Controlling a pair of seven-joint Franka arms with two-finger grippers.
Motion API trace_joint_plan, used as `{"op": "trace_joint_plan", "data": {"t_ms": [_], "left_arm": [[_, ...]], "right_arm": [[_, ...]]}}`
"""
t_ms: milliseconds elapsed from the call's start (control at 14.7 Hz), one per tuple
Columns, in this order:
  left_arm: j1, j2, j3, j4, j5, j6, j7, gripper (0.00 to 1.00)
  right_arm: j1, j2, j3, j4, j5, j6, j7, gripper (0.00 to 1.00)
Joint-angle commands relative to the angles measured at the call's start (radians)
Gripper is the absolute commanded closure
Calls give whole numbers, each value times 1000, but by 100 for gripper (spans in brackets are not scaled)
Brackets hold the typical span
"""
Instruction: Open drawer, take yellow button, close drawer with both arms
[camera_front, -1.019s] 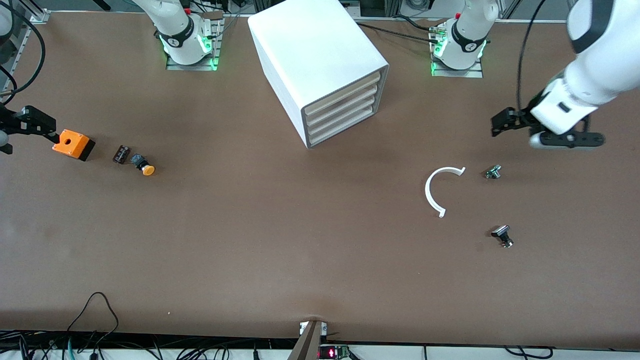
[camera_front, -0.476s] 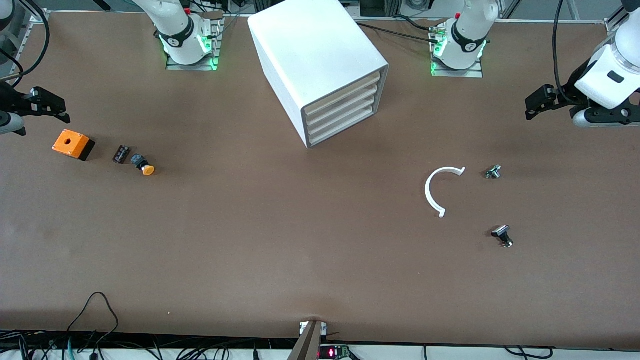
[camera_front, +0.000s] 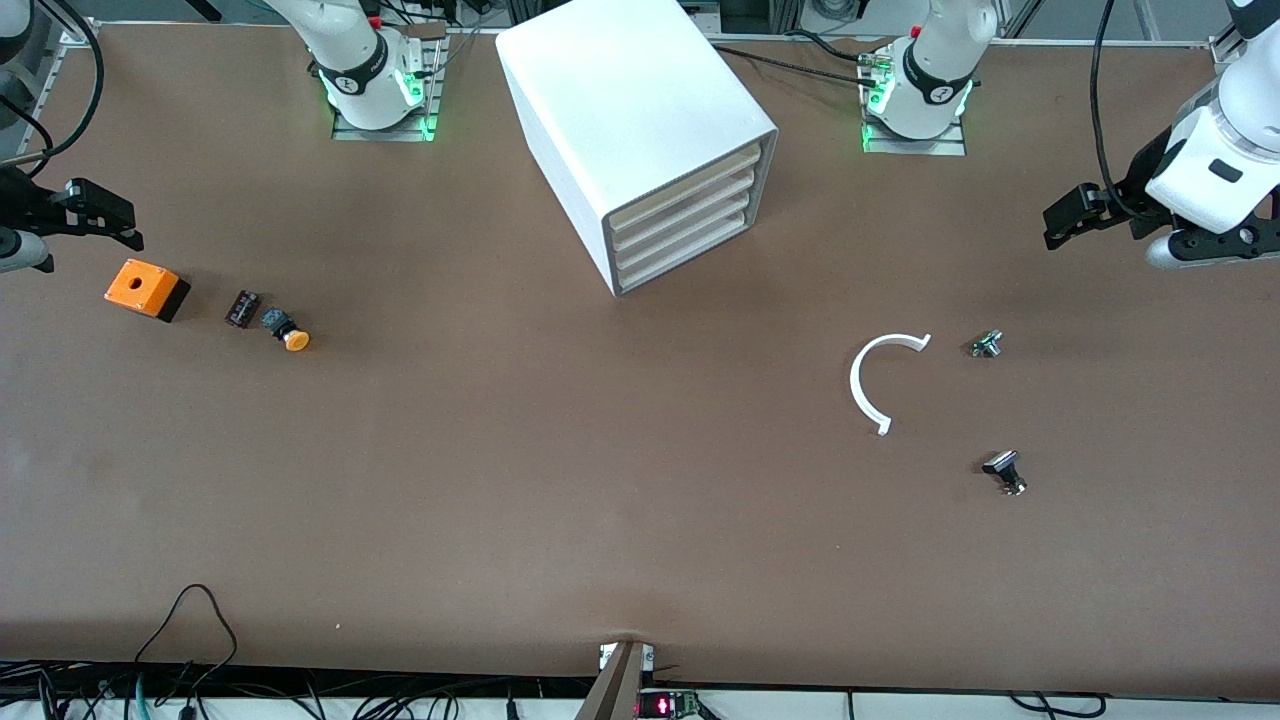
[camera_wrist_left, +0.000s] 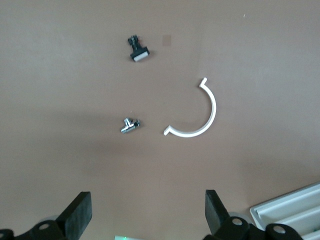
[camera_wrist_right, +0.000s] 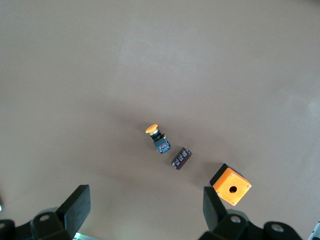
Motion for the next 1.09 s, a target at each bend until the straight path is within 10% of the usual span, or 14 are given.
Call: {"op": "trace_joint_plan", "data": {"t_ms": [0, 1019], "left_arm": [[-2, 56, -4, 49, 28, 34, -10, 0], [3, 90, 5, 106, 37, -27, 37, 0]], "right_arm": [[10, 21, -1, 26, 14, -4, 25, 0], [10, 10, -1, 37, 16, -32, 26, 0]]}}
